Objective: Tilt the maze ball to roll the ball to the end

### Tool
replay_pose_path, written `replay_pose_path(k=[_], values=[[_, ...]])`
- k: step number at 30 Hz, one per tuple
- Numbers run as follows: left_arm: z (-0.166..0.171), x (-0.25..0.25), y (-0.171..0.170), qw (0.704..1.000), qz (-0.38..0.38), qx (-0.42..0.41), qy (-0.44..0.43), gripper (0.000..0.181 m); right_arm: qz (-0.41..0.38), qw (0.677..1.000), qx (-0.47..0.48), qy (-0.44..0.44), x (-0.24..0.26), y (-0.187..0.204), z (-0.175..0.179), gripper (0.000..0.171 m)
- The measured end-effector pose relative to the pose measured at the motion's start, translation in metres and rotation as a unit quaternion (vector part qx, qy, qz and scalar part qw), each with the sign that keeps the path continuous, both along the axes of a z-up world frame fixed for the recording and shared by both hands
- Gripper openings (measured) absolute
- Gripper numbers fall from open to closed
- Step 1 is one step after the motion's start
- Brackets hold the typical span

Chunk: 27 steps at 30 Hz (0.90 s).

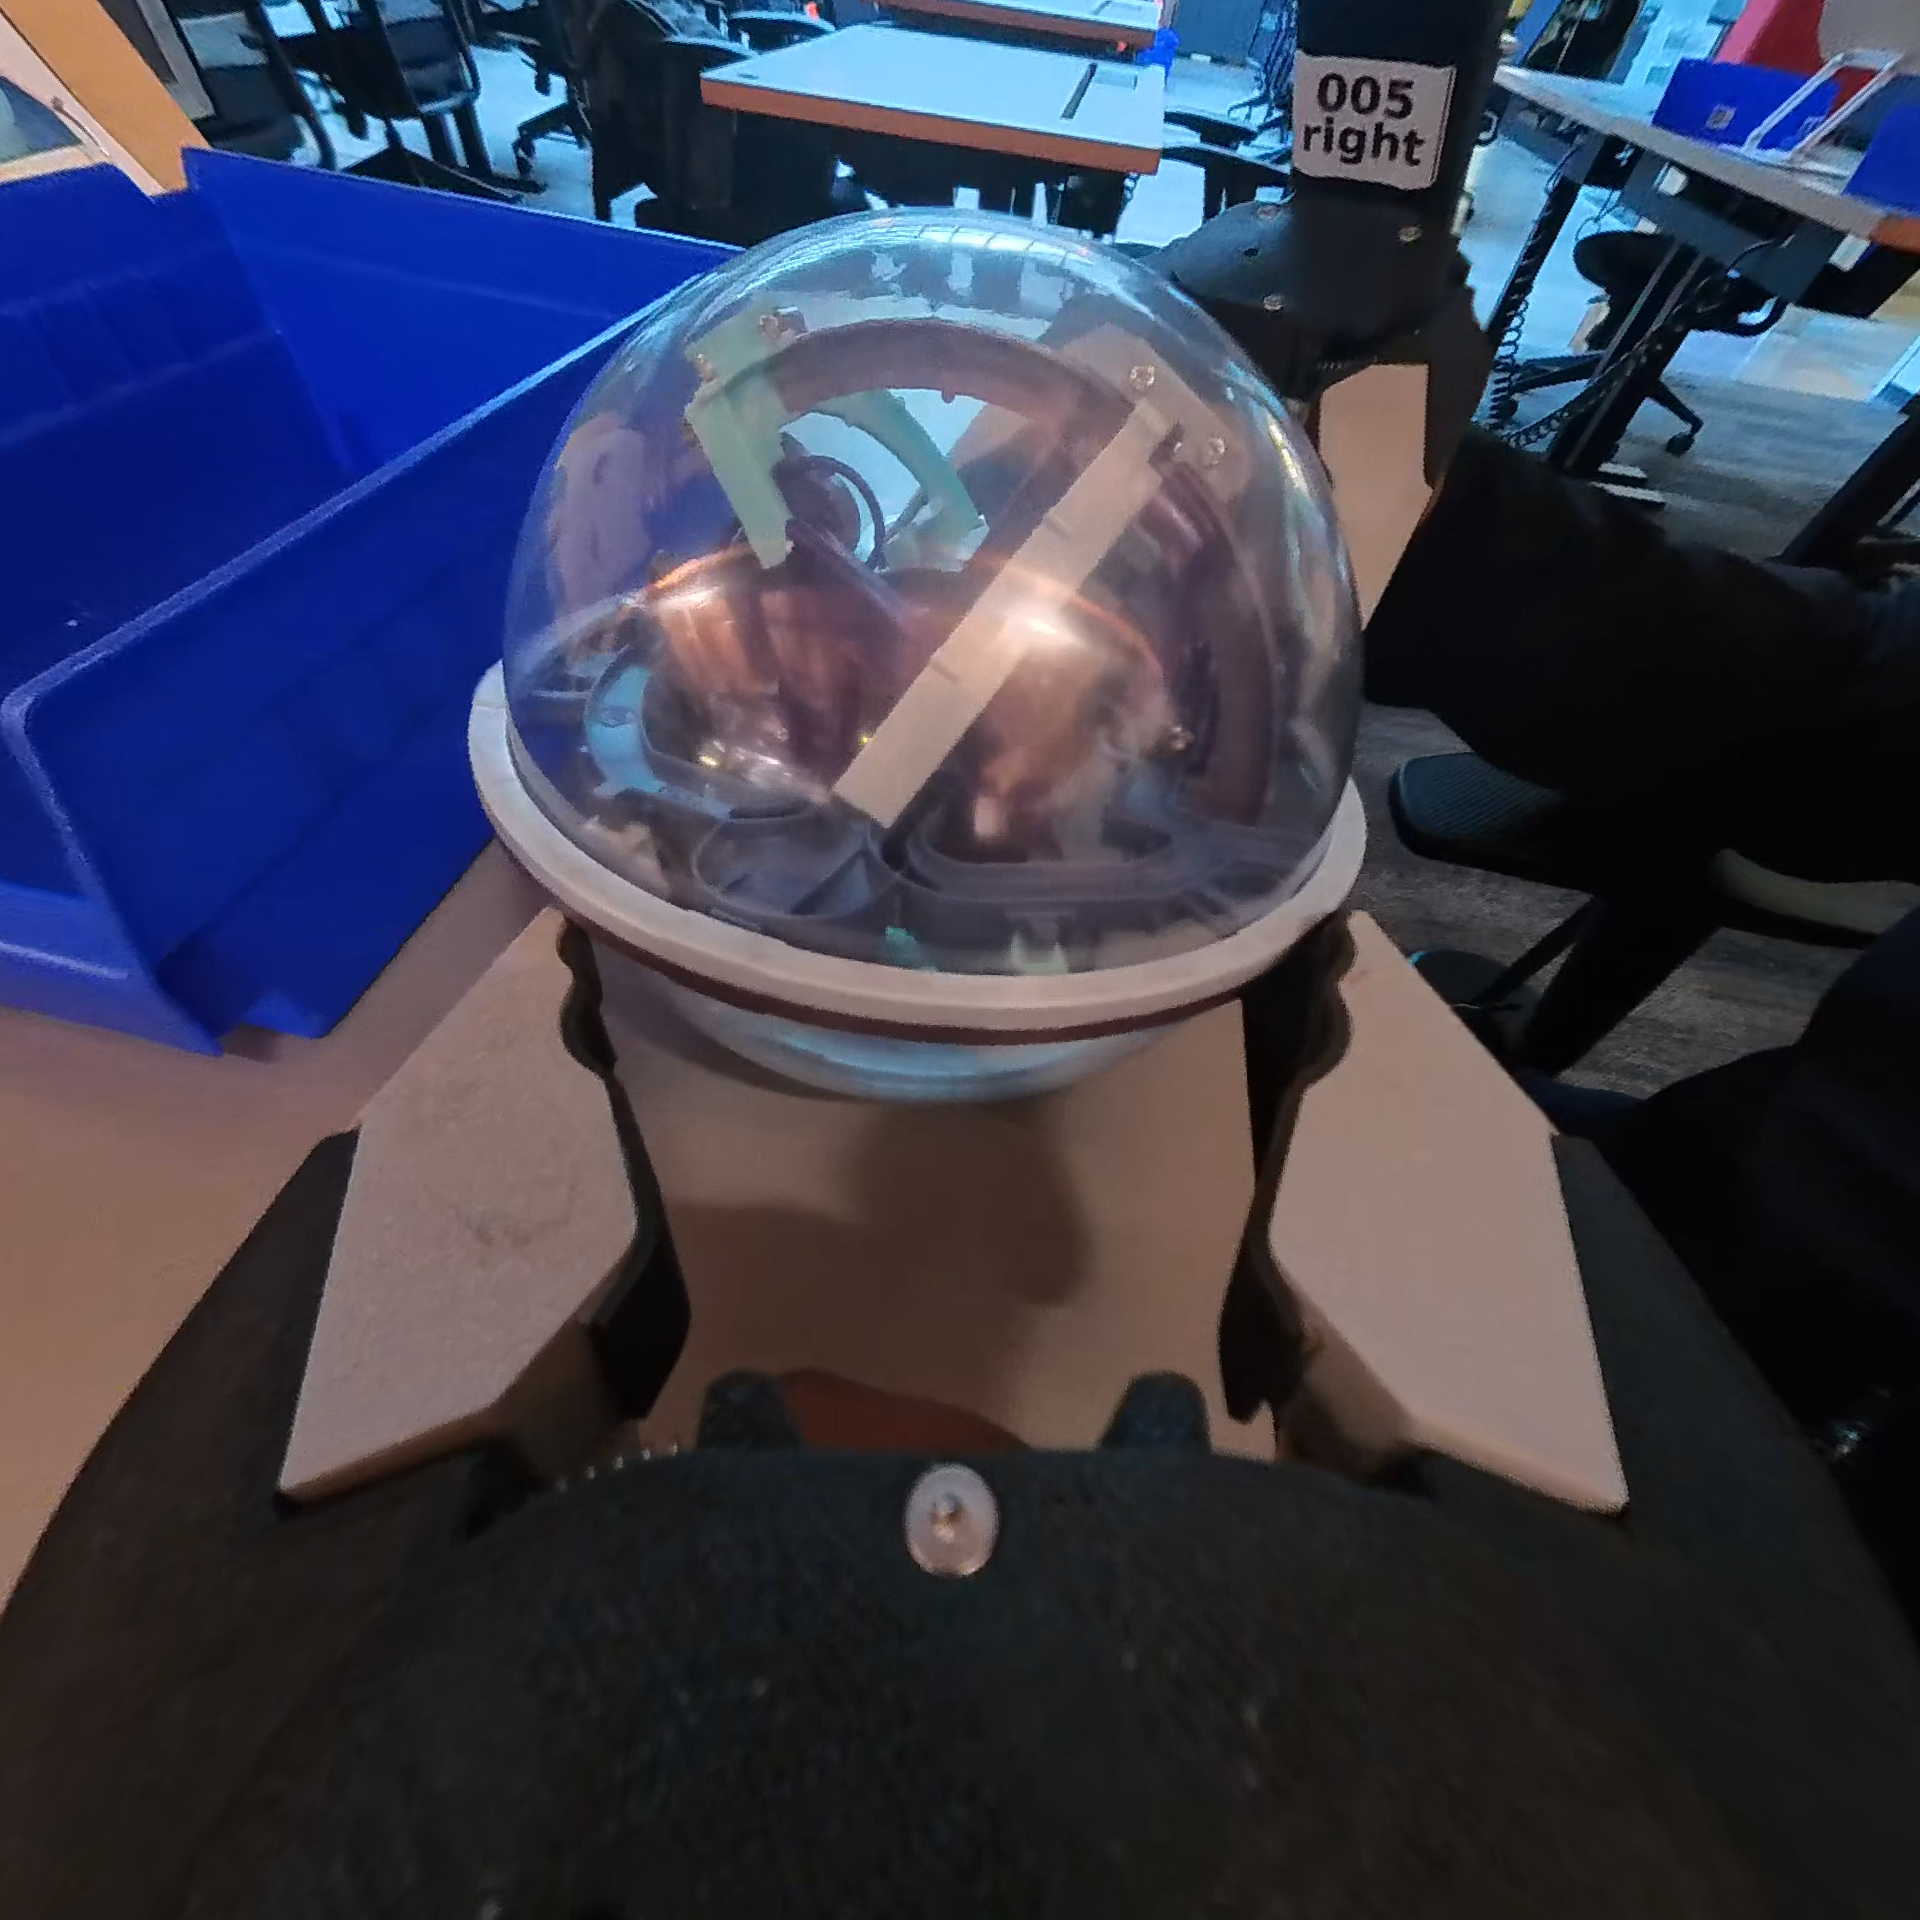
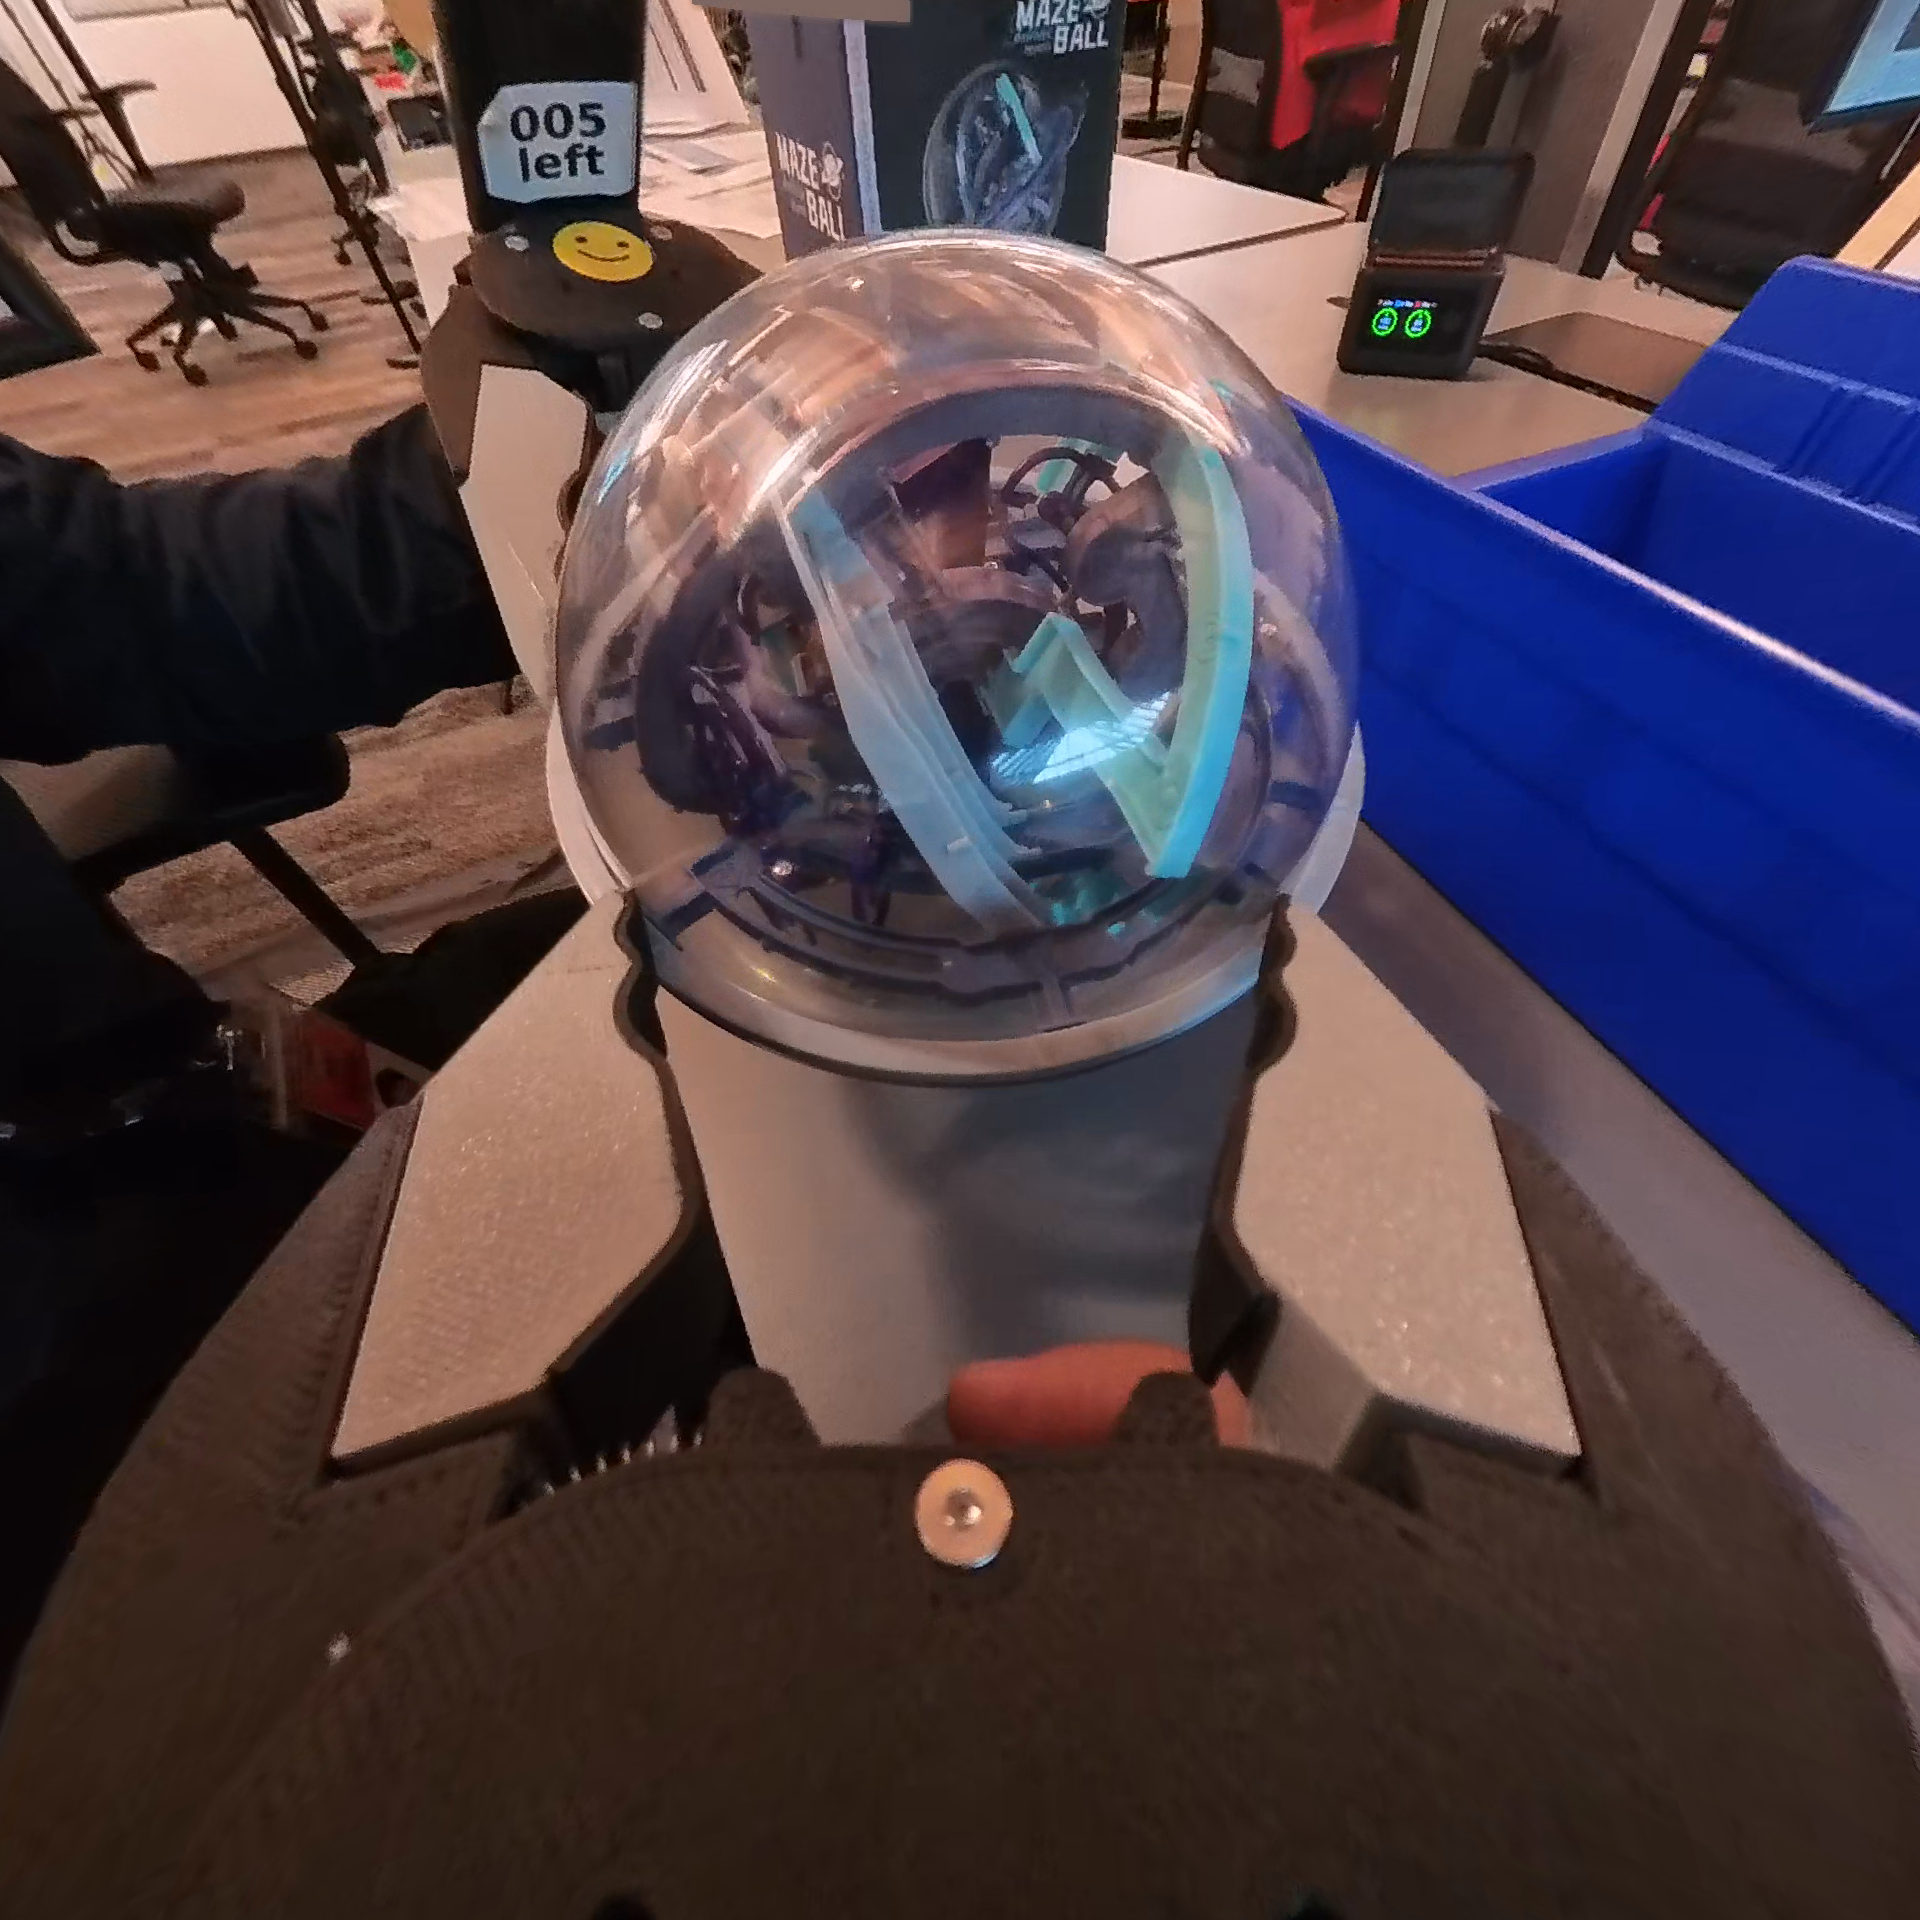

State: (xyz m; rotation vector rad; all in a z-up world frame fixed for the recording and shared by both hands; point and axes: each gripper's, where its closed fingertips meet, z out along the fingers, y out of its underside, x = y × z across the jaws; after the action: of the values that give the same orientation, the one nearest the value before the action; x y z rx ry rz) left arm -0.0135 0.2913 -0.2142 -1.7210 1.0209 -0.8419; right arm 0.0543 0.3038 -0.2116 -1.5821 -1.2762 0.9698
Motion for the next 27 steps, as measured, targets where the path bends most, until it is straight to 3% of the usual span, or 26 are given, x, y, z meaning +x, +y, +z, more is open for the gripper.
replay_pose_path(k=[9, 22, 27], values=[[0.0033, -0.0016, 0.0031, 1.0, 0.007, -0.014, -0.019, 0.129, -0.004, 0.999, 0.044, -0.011, -0.0019, -0.001, 0.0, 0.112], [-0.0005, -0.0032, 0.0044, 0.998, 0.004, 0.054, 0.042, 0.129, -0.017, 0.992, 0.118, -0.044, -0.0036, -0.0002, -0.0053, 0.114], [0.0001, -0.0021, 0.0062, 0.998, -0.006, 0.054, 0.038, 0.129, -0.018, 0.994, 0.106, -0.035, -0.0051, 0.0001, -0.0048, 0.119]])
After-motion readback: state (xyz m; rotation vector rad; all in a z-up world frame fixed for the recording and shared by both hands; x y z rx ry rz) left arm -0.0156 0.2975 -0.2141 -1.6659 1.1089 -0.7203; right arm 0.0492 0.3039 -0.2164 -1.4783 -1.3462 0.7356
